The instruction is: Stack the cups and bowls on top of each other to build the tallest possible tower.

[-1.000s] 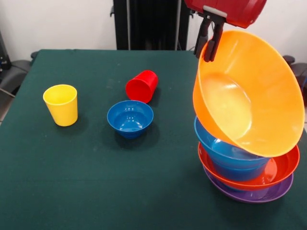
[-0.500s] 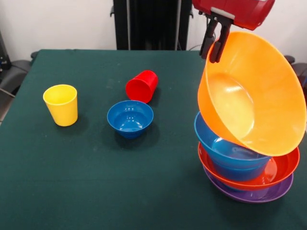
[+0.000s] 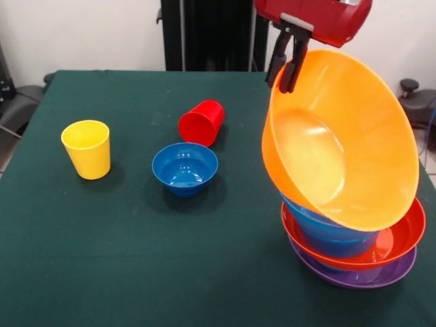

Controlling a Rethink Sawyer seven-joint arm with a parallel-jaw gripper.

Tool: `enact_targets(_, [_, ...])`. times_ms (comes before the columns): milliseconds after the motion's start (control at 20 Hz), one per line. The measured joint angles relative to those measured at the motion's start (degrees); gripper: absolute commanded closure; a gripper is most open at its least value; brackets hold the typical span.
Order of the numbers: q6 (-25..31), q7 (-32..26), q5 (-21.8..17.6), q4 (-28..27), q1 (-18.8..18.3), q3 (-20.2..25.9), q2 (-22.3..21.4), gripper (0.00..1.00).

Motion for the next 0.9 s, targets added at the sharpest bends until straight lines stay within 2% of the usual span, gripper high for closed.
enact_targets(500, [0.0,0.0,-0.2,0.0,-2.7,-0.2,-1.4,1.00])
enact_targets(900, [0.0,0.0,-0.8,0.2,-10.1,1.1,-5.4,1.00])
